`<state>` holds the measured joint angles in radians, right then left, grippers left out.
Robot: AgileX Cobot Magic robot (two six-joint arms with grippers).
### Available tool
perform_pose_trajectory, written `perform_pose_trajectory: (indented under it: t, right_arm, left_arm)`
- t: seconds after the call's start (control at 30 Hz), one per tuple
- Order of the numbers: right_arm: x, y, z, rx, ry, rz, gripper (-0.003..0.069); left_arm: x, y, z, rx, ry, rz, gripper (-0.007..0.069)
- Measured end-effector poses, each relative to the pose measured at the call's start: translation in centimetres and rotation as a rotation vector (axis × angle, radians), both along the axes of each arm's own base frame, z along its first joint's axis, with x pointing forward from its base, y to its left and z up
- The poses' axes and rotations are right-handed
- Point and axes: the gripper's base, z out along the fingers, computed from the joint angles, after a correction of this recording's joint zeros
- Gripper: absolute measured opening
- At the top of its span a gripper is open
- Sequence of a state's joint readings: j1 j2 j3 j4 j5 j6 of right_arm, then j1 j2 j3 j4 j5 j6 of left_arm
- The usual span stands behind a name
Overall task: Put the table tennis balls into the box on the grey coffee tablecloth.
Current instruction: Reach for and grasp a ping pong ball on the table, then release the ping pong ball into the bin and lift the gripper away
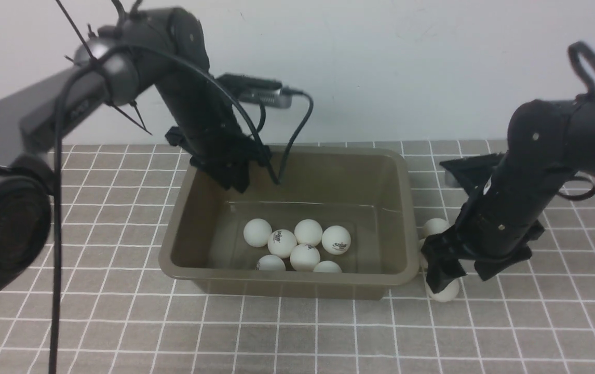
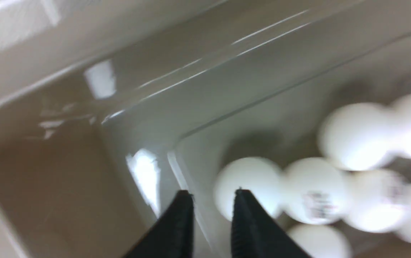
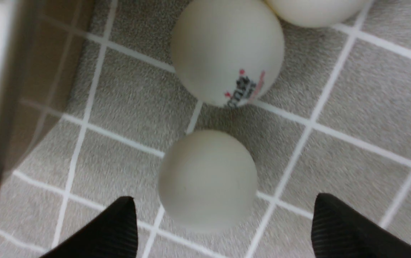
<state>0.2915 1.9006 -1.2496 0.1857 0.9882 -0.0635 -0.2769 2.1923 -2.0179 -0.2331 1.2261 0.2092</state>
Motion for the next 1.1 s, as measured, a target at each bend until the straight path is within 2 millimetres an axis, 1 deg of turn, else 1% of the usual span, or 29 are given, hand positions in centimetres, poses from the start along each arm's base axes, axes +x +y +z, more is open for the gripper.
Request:
perform_pose_trajectory:
  t: [0.03,0.1,0.13,0.17,0.2,0.23,0.27,0.3,0.33,0.37,0.4,0.47,0.53,0.57,0.6,0.63,0.67,0.7,0.73,0.77,0.8,0.87,0.9,0.93,0.97,1.0,1.03,1.07,1.1]
  right_arm:
    - [0.1,0.2,-0.5,-0.001,-0.001,0.003,0.0587]
    - [0.3,0.4,-0.9,-0.002,-0.005,0.005,0.058]
    - [0.3,0.4,-1.0,-0.003,-0.006,0.004,0.0578]
    - [0.5,0.5,-1.4,-0.003,-0.01,0.004,0.0555]
    - [0.6,0.5,-1.7,-0.004,-0.01,0.004,0.0514]
    - [0.6,0.5,-1.7,-0.004,-0.01,0.004,0.0514]
    - [0.6,0.5,-1.9,-0.007,-0.005,0.005,0.0416]
    - [0.6,0.5,-1.9,-0.008,-0.006,0.006,0.0354]
    - [0.5,0.4,-1.8,-0.015,-0.003,0.011,0.0349]
    - [0.5,0.4,-1.7,-0.016,-0.003,0.012,0.0354]
    - [0.3,0.2,-1.2,-0.028,0.003,0.013,0.0363]
    - [-0.2,0.0,0.7,-0.026,-0.019,0.003,0.0363]
    - [-1.0,-0.2,3.7,-0.002,-0.078,-0.009,0.0363]
    - [-1.0,-0.2,4.0,0.003,-0.085,-0.012,0.0363]
    - [-1.5,-0.2,5.6,0.034,-0.125,-0.023,0.0363]
    - [-2.0,0.0,7.6,0.091,-0.182,-0.041,0.0363]
    - [-2.1,0.0,8.2,0.11,-0.2,-0.046,0.0363]
    - [-2.3,0.3,9.8,0.172,-0.266,-0.041,0.0363]
    - [-2.1,0.8,10.7,0.216,-0.306,-0.035,0.0363]
    - [-1.8,1.3,11.3,0.253,-0.341,-0.018,0.0363]
    - [-1.7,1.3,11.4,0.253,-0.348,-0.014,0.0363]
    - [-0.5,2.9,11.8,0.305,-0.375,0.021,0.0363]
    - [0.3,3.8,11.5,0.312,-0.379,0.046,0.0363]
    - [0.4,4.0,11.4,0.314,-0.378,0.051,0.0363]
    - [1.0,4.7,11.0,0.315,-0.373,0.068,0.0363]
    - [1.9,5.3,10.4,0.311,-0.362,0.084,0.0372]
    - [2.8,6.0,9.5,0.299,-0.324,0.103,0.0399]
    - [3.0,6.0,9.3,0.294,-0.319,0.106,0.0404]
    - [3.3,6.2,9.0,0.284,-0.299,0.112,0.0426]
  left_arm:
    - [-0.3,0.1,1.1,-0.007,-0.023,0.001,0.0067]
    - [-0.6,0.4,2.5,-0.015,-0.05,0.006,0.0031]
    - [-0.7,0.5,2.7,-0.016,-0.054,0.007,0.0027]
    - [-1.0,1.1,4.1,-0.025,-0.083,0.017,0.0008]
    - [-1.3,1.7,5.4,-0.031,-0.11,0.029,0.0]
    - [-1.3,1.8,5.6,-0.032,-0.114,0.031,0.0]
    - [-1.7,2.7,7.1,-0.037,-0.146,0.047,-0.0005]
    - [-2.0,3.2,7.9,-0.039,-0.163,0.056,-0.0005]
    - [-2.3,4.1,9.0,-0.04,-0.188,0.072,-0.0005]
    - [-2.5,4.5,9.5,-0.041,-0.2,0.081,-0.0005]
    - [-2.8,5.3,10.5,-0.043,-0.223,0.098,-0.0005]
    - [-3.3,6.7,11.9,-0.044,-0.253,0.128,-0.0005]
    - [-4.0,8.3,13.3,-0.043,-0.281,0.161,-0.0005]
    - [-4.0,8.4,13.4,-0.043,-0.284,0.164,-0.0005]
    - [-4.4,9.2,14.1,-0.04,-0.298,0.18,-0.0005]
    - [-4.8,9.8,14.8,-0.038,-0.315,0.196,-0.0005]
    - [-4.9,10.0,15.0,-0.039,-0.32,0.201,-0.0005]
    - [-5.4,10.6,15.8,-0.039,-0.339,0.213,-0.0005]
    - [-5.8,10.7,16.3,-0.041,-0.351,0.217,-0.0005]
    - [-6.1,10.9,16.6,-0.041,-0.358,0.22,-0.0005]
    - [-6.2,10.9,16.7,-0.041,-0.358,0.22,-0.0005]
    - [-6.9,11.0,16.6,-0.039,-0.346,0.222,-0.0005]
    - [-7.3,11.0,16.3,-0.039,-0.328,0.223,-0.0005]
    - [-7.4,11.0,16.2,-0.04,-0.325,0.223,-0.0005]
    - [-7.7,11.0,15.9,-0.039,-0.311,0.222,-0.0005]
    - [-7.9,11.1,15.5,-0.037,-0.295,0.223,-0.0005]
    - [-8.5,11.1,15.0,-0.033,-0.272,0.223,-0.0005]
    - [-8.6,11.1,15.0,-0.032,-0.27,0.223,-0.0005]
    - [-9.0,11.1,14.8,-0.03,-0.259,0.222,-0.0005]
